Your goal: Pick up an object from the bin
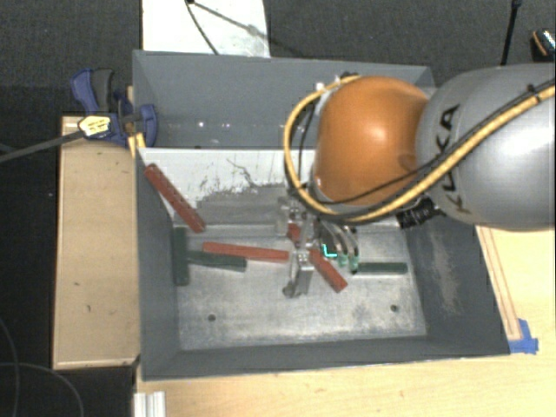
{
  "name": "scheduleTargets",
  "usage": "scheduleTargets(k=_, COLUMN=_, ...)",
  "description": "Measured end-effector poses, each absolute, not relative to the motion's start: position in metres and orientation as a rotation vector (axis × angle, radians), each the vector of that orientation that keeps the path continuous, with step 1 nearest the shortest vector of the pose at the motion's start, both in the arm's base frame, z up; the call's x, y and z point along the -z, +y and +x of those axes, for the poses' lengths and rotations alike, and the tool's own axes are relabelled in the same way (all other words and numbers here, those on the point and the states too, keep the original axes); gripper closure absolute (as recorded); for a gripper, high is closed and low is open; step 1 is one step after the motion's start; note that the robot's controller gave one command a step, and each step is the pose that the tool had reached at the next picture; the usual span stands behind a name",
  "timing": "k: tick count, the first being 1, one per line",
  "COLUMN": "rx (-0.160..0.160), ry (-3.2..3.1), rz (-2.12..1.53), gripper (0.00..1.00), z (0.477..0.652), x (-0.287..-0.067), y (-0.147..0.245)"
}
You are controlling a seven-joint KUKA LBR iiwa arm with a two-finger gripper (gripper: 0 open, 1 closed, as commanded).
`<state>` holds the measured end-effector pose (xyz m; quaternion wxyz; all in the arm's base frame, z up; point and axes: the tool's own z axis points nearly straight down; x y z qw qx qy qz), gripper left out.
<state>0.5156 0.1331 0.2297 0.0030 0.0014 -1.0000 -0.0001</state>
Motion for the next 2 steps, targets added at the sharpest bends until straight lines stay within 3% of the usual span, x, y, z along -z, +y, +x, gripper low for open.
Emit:
scheduleTargets(k=1, rx=0.003, ry=-3.140, rz=-0.023, gripper=0.00, z=0.577, x=-0.066, y=0.221)
scheduleTargets(k=2, rx=0.004, ry=-3.143, rz=-0.197, gripper=0.00, z=0.576, x=-0.102, y=0.197)
